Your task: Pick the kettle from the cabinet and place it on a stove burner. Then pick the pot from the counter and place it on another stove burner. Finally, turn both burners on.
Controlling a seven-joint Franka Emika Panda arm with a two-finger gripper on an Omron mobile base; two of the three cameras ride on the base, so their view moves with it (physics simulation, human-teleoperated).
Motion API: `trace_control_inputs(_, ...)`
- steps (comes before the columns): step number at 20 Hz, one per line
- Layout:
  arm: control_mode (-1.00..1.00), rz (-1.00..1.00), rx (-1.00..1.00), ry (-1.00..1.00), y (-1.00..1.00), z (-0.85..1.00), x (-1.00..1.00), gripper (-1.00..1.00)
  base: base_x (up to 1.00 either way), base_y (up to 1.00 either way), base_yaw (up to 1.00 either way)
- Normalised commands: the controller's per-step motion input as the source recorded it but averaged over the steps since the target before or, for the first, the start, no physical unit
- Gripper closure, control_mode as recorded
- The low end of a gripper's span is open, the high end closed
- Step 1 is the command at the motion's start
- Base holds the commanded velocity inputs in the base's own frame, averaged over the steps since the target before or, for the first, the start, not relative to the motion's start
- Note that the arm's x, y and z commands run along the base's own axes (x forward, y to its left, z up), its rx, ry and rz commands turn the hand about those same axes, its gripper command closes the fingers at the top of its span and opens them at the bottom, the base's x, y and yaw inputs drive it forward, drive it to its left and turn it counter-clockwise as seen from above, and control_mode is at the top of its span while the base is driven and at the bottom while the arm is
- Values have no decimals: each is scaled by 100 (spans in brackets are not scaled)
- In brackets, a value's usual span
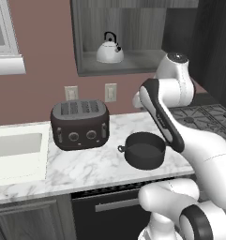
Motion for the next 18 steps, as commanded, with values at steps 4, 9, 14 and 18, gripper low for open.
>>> trace_control_inputs(4, -100, 0, 0, -10, -1, 15, 1, -100, 0, 0, 0)
trace_control_inputs(9, -100, 0, 1, -9, 0, 20, 6, -100, 0, 0, 0)
trace_control_inputs(14, -100, 0, 0, -6, 0, 26, 15, -100, 0, 0, 0)
trace_control_inputs(18, -100, 0, 0, -8, 0, 27, 13, -100, 0, 0, 0)
